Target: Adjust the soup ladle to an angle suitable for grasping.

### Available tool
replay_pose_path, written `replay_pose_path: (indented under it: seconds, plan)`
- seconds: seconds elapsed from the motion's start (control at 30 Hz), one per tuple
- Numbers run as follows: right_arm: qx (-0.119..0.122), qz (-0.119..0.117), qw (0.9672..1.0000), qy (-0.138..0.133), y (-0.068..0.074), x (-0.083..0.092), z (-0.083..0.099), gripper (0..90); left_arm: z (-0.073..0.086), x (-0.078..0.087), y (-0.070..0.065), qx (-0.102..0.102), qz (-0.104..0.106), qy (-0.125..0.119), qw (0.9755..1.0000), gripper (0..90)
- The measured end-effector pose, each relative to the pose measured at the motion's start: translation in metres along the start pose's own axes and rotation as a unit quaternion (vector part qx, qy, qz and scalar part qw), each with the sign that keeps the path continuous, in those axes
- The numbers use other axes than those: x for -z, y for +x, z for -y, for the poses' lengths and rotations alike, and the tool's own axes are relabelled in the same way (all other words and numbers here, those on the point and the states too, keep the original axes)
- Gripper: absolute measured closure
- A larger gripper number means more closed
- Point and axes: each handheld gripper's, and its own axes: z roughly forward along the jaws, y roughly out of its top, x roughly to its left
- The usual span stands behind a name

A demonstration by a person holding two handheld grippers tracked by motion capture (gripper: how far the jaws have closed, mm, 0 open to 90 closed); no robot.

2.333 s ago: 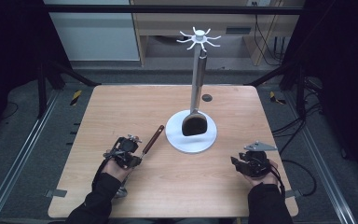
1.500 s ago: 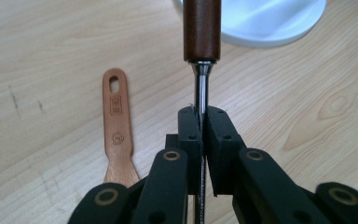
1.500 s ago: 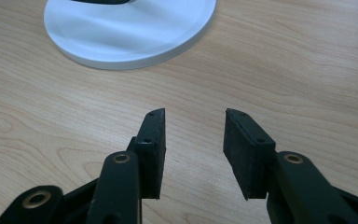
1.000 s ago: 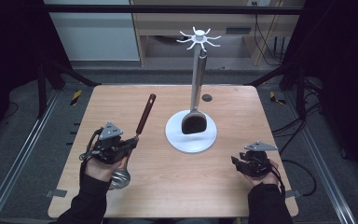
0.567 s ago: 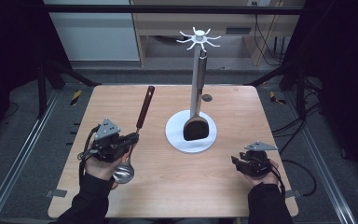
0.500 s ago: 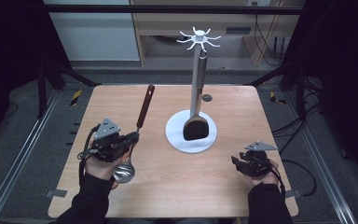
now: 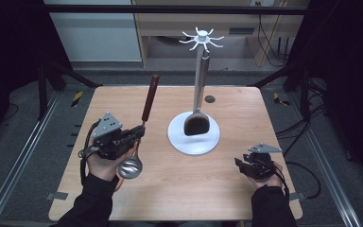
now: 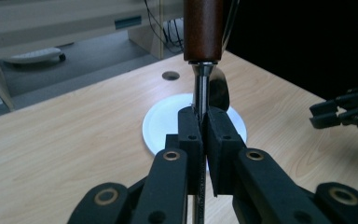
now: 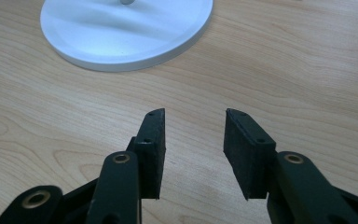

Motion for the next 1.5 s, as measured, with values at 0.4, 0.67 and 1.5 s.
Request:
replay_pose_path:
  seconds: [0.4, 0.67, 1.5]
  plan:
    - [0.004, 0.003, 1.0, -0.002, -0.001, 0.0, 0.0, 57.9, -0.017, -0.011, -0.009, 0.004, 0.017, -0.03, 0.9994, 84.8]
    - [0.0, 0.001, 1.0, -0.002, 0.0, 0.0, 0.0, 57.5, -0.03, -0.018, -0.015, -0.001, 0.022, -0.037, 0.9991, 84.8]
    - [0.002, 0.001, 1.0, -0.004, 0.0, 0.0, 0.0, 57.3, -0.047, -0.045, -0.025, -0.003, 0.03, -0.049, 0.9984, 84.7]
